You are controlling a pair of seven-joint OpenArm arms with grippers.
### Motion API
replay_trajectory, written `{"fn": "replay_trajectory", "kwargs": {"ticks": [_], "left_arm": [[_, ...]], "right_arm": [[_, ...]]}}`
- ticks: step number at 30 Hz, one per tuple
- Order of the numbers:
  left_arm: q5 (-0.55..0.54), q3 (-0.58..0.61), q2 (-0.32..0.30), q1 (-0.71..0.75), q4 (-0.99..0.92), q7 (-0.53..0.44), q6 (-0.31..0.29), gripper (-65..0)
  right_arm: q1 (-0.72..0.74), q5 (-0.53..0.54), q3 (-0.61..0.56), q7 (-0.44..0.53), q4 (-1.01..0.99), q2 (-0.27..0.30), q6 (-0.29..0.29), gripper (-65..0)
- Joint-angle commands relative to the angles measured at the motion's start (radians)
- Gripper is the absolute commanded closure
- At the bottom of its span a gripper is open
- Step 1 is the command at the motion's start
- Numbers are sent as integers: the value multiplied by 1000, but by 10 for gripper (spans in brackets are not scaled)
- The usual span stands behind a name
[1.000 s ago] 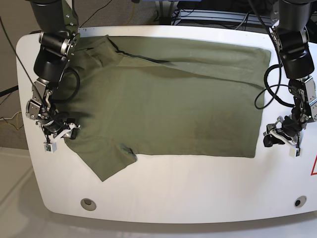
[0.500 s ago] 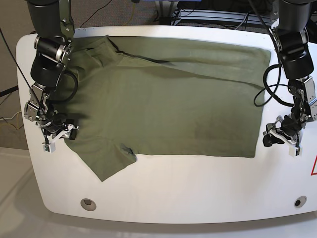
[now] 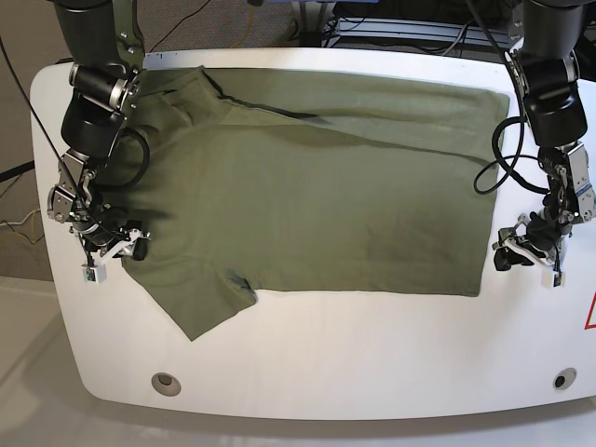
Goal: Fold the T-shirt properly
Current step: 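Move both grippers over to the shirt's hem corners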
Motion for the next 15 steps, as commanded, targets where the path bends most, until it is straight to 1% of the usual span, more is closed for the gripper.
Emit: {"fn": "replay_trajectory", "kwargs": {"ticks": [1,9,15], "left_arm": [[-12,-1,-15,-28,-3,-34,-9,-344],[4,-3,-8,-20,-26,-43,-15,-347],[19,-2,13,-23,-37,-43,-20,-347]], "right_arm": [[16,-3,5,-10,13,14,8,-281],[17,-5,3,-2,-1,15,3,-280],[14,-4,4,1,1,15,1,-283]]}}
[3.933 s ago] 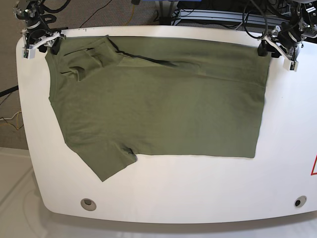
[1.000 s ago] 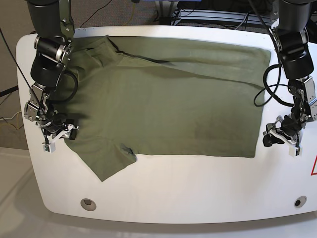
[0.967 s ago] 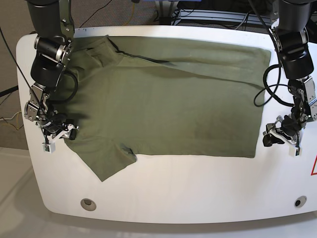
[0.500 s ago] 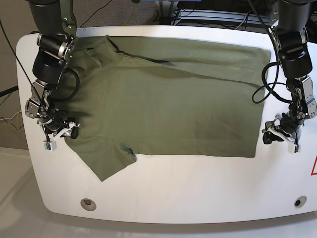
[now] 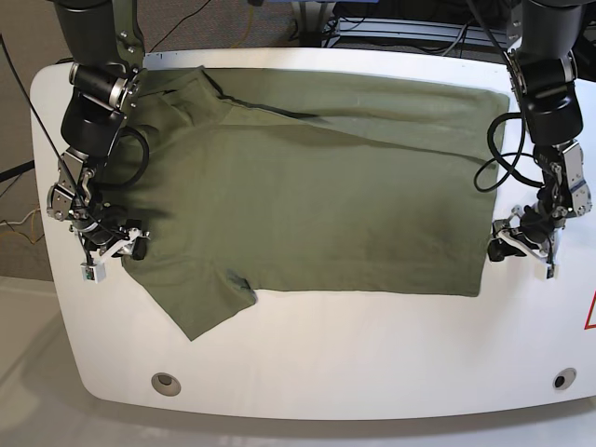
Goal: Fold the T-shirt properly
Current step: 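Move both grippers over to the shirt's hem corners, then lower both grippers and close them on the hem corners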
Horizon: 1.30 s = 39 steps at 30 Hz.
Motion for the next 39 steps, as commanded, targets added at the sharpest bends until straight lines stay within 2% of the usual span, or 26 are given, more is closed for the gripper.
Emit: {"fn": "replay_trajectory", "kwargs": {"ticks": [1,8,28,39], "left_arm": [[2,2,5,-26,8,-27,-9,-348],[10,7,23,-29,-8,-31,-7,-348],[-28,14,24,-36,-31,-34,-10,-340],[-46,13,41,-44,-27,-29,-34,-320]], "right_arm": [[18,-2,2,2,10,14,-2,-283],[20,2,3,16,13,13,-3,-282],[20,14,7,40,18,13,4,-284],[15,14,4,27,22,12,12,-286]]}}
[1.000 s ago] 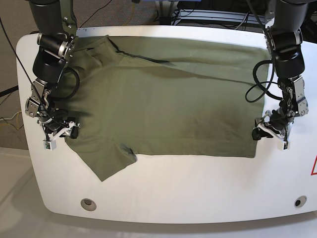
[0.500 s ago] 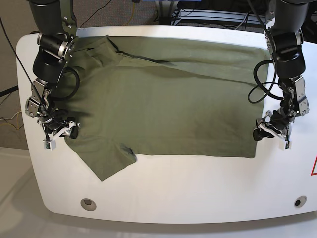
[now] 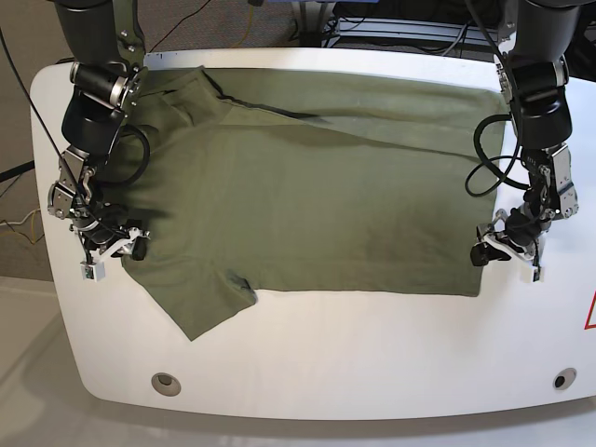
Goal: Fold the T-shirt properly
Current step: 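Lower both grippers and close them on the hem corners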
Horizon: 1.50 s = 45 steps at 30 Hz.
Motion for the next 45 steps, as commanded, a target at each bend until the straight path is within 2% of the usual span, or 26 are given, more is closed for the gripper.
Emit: {"fn": "replay_trajectory", "kwargs": {"ticks": [1,5,11,12,35,45], "left_arm": [[-11,-1,-3,-25,13,-4,-13,-313],[-5,1,5,-25,17,-6,-12,-234],[8,1,-4,-19,14,-2,-7,-9],[9,3,-4,-19,13,0,-6,0],[-11,3,-13,-20,21,-20,-15,0],[-67,9,-46,-21,77,27,-51,0]], "right_arm": [[21,10,0,-2,18,13,5,-284],[20,12,-2,-10,28,12,9,-240],[19,10,-3,-28,33,10,9,-34],[19,11,-3,-29,34,9,8,0],[23,13,0,-34,49,9,3,0],[-3,21,-1,-82,128,4,19,0]]}}
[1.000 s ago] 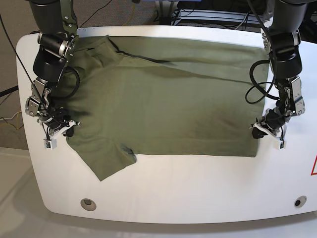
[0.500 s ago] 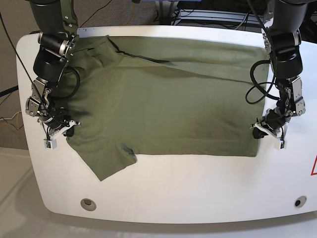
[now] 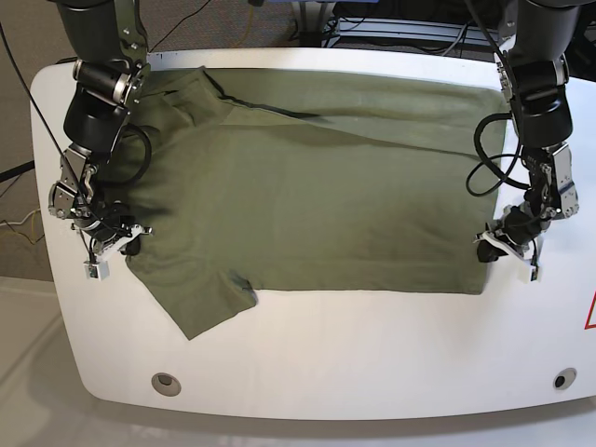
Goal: Fold the T-shirt properly
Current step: 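Lower both grippers and close them on the hem corners, then lift the hem with both grippers and fold it onto the shoulder edge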
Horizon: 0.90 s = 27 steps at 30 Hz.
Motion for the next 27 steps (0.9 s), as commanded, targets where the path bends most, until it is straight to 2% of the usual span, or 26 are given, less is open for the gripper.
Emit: {"fn": "replay_trajectory", "kwargs": {"ticks": [1,8,14,27], "left_arm": [[-43,-1,-40,-26,70,8,-20,0],[-112,6,-70,-6,232,153,-37,0],[-104,-3,-76,64,367,239,-33,0],[-117,-102,-72,189,530,310,-22,0]], "right_arm": [[11,16,-1,-20,81,18,14,0],[-56,25,-6,-156,308,18,35,0],[-129,60,-16,-258,472,16,34,0],[-252,126,-24,-265,648,15,28,0]]}}
